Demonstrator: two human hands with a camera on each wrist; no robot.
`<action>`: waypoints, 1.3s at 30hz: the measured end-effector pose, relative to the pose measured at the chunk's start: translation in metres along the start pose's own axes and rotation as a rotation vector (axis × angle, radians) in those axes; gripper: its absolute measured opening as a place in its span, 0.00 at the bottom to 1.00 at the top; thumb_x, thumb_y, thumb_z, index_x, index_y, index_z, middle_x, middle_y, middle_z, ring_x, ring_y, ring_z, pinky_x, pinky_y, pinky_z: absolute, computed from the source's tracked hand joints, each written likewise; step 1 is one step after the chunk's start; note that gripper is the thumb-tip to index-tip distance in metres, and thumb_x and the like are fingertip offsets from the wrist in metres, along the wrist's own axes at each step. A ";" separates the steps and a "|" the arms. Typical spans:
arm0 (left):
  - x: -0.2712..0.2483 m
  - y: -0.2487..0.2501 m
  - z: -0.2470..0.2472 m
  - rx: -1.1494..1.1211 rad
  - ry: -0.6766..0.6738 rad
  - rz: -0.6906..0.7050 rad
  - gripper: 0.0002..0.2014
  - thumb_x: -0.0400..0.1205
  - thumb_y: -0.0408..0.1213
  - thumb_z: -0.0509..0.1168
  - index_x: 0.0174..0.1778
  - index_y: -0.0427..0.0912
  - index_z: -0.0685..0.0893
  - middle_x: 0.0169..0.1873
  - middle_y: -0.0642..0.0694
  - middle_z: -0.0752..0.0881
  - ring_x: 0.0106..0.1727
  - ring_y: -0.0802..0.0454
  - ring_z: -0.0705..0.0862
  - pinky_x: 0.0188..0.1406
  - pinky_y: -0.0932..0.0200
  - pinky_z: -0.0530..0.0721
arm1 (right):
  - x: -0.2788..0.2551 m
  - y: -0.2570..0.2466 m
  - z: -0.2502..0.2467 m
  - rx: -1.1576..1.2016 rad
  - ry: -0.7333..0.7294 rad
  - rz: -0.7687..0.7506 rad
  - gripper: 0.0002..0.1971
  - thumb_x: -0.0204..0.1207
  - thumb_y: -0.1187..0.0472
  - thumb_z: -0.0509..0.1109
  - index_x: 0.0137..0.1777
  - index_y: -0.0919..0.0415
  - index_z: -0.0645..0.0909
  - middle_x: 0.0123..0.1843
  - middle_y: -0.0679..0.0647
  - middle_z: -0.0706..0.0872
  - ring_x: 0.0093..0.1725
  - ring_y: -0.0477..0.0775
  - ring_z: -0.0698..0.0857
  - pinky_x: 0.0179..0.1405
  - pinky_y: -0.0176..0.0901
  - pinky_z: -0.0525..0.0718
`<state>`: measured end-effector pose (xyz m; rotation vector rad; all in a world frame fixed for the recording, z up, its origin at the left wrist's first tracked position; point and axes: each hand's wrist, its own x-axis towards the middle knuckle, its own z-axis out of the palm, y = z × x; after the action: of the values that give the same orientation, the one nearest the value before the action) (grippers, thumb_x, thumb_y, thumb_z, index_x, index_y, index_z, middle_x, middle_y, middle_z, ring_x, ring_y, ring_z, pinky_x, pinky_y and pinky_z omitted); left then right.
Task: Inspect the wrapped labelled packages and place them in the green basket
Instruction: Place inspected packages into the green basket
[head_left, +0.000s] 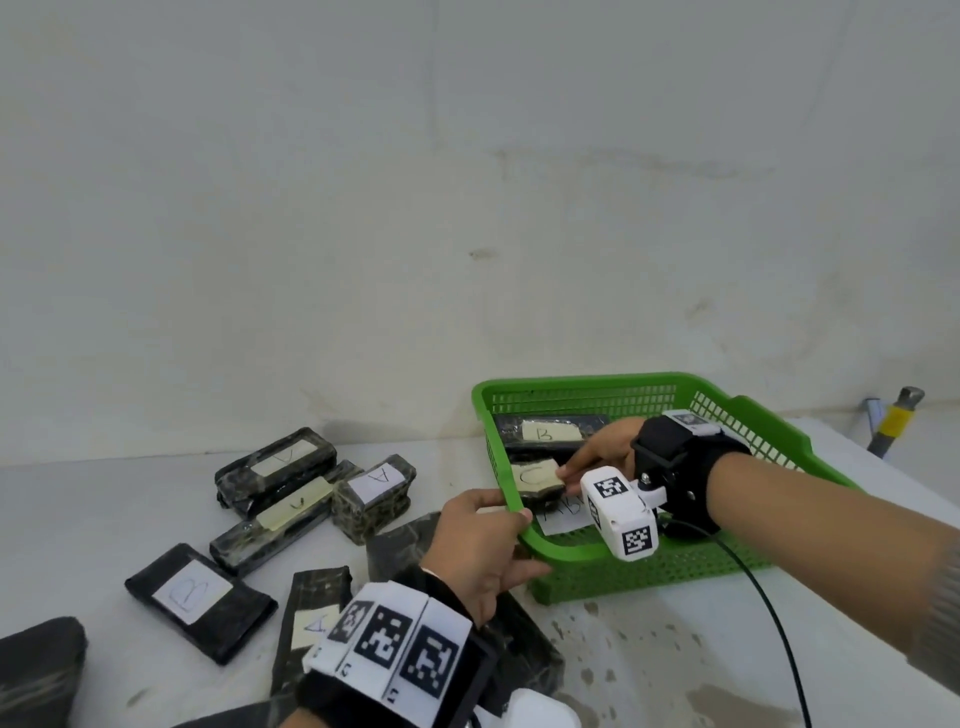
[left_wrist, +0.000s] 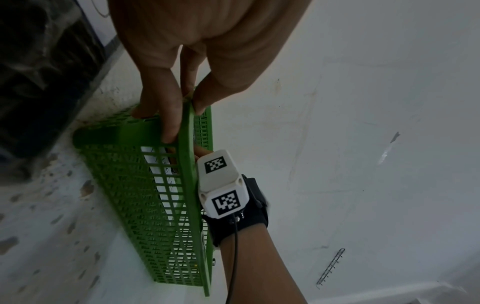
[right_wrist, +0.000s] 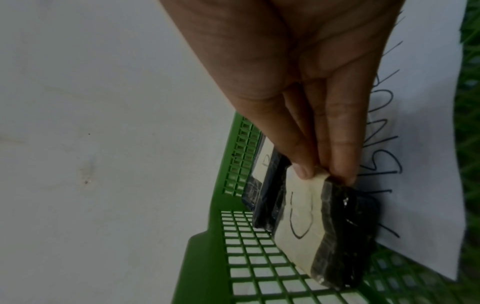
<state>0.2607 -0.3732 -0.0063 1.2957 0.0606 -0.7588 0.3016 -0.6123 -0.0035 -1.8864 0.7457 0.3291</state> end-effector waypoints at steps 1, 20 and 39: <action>0.001 -0.001 0.000 -0.010 -0.001 0.006 0.08 0.84 0.22 0.64 0.56 0.36 0.78 0.61 0.30 0.84 0.52 0.32 0.89 0.26 0.50 0.91 | -0.002 0.000 -0.001 -0.011 0.001 0.008 0.04 0.77 0.76 0.70 0.45 0.68 0.81 0.25 0.54 0.89 0.24 0.46 0.89 0.31 0.36 0.89; -0.111 0.053 -0.141 0.334 0.261 0.505 0.05 0.83 0.36 0.70 0.52 0.40 0.86 0.46 0.38 0.88 0.44 0.45 0.87 0.52 0.44 0.86 | -0.131 -0.102 0.093 0.355 0.002 -0.217 0.09 0.83 0.71 0.67 0.40 0.68 0.77 0.41 0.63 0.78 0.25 0.53 0.85 0.18 0.34 0.84; -0.129 0.064 -0.201 0.193 0.218 0.492 0.03 0.84 0.38 0.68 0.48 0.43 0.85 0.45 0.40 0.89 0.43 0.47 0.88 0.39 0.62 0.87 | -0.055 -0.098 0.198 0.155 0.053 0.000 0.08 0.78 0.70 0.73 0.41 0.72 0.78 0.32 0.63 0.86 0.17 0.52 0.85 0.15 0.40 0.84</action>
<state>0.2702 -0.1314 0.0438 1.4953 -0.1558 -0.2051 0.3416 -0.3891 0.0129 -1.7547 0.7849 0.2157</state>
